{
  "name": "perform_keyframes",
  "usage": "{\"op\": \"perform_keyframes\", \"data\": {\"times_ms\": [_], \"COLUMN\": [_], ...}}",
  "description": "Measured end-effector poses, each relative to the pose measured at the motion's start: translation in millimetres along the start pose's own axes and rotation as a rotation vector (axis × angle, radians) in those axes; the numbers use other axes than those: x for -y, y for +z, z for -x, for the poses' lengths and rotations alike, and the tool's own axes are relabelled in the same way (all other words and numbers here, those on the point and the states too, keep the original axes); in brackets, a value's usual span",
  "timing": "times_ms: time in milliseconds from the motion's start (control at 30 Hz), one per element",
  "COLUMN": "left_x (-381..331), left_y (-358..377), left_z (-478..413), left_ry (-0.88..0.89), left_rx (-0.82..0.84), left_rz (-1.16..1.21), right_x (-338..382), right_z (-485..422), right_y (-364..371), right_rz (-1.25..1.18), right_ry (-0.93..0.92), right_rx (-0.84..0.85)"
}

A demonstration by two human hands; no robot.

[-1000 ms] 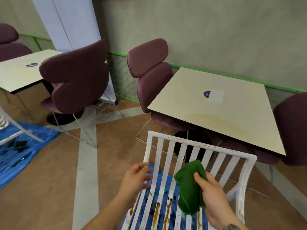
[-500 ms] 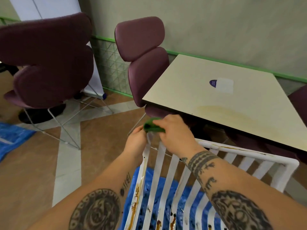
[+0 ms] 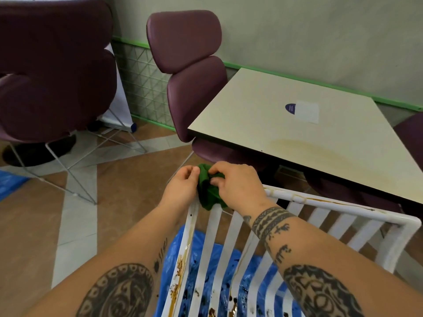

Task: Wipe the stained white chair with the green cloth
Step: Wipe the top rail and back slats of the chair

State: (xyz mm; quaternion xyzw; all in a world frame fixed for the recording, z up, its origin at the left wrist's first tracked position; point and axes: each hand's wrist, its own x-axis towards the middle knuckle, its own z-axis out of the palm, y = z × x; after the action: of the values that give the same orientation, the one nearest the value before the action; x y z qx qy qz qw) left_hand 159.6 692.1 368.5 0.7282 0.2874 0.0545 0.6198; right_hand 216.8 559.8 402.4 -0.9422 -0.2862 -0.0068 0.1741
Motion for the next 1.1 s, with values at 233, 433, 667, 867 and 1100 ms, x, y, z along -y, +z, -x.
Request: {"op": "perform_keyframes", "data": {"times_ms": [233,433,667,867,1100], "left_x": [-9,-12,-11,-11,-7], "left_y": [-3,-4,0,-2,-6], "left_z": [-6,-5,-10,-11,-21], "left_ry": [-0.022,-0.04,-0.067,-0.062,-0.057], "left_rx": [0.011,0.007,-0.02,0.009,0.035], "left_rz": [-0.126,-0.069,-0.091,-0.137,-0.135], "right_x": [-18,-12,-16,-49,-32], "right_z": [-25,-22,-6,-34,15], "right_y": [-27,-34,-2,-41,-16], "right_rz": [-0.07,-0.108,-0.027,0.245,-0.249], "right_ry": [0.253,0.123,0.067,0.205,0.128], "right_rx": [0.057,0.117,0.129,0.243,0.157]}}
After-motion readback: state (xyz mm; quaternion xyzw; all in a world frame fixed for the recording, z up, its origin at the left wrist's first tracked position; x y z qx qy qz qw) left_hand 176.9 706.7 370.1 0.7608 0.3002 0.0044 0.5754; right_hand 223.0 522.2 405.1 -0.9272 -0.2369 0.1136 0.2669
